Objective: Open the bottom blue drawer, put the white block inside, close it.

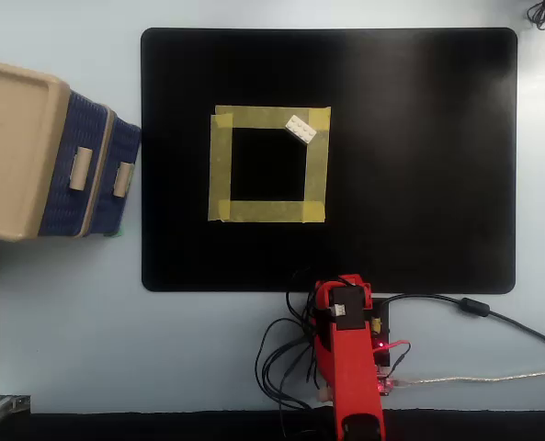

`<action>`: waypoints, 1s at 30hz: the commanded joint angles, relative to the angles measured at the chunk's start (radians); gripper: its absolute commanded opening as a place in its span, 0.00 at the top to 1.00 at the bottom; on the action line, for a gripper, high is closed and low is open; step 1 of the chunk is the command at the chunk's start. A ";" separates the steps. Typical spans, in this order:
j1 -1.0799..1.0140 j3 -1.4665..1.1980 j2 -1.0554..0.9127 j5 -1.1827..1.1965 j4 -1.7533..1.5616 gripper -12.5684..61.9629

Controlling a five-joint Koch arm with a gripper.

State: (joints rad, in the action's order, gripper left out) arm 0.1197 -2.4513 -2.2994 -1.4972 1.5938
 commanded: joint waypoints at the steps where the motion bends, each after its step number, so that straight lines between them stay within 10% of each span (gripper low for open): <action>1: 0.006 -0.017 -0.049 -0.003 0.063 0.37; 17: 0.221 0.577 0.129 -0.348 -0.117 0.38; 23: 0.733 0.575 0.408 -1.140 -0.807 0.38; 30: 0.811 0.485 0.762 -1.385 -1.753 0.38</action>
State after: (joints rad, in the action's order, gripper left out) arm 0.8958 -1.9788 -1.5631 -2.8670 0.0966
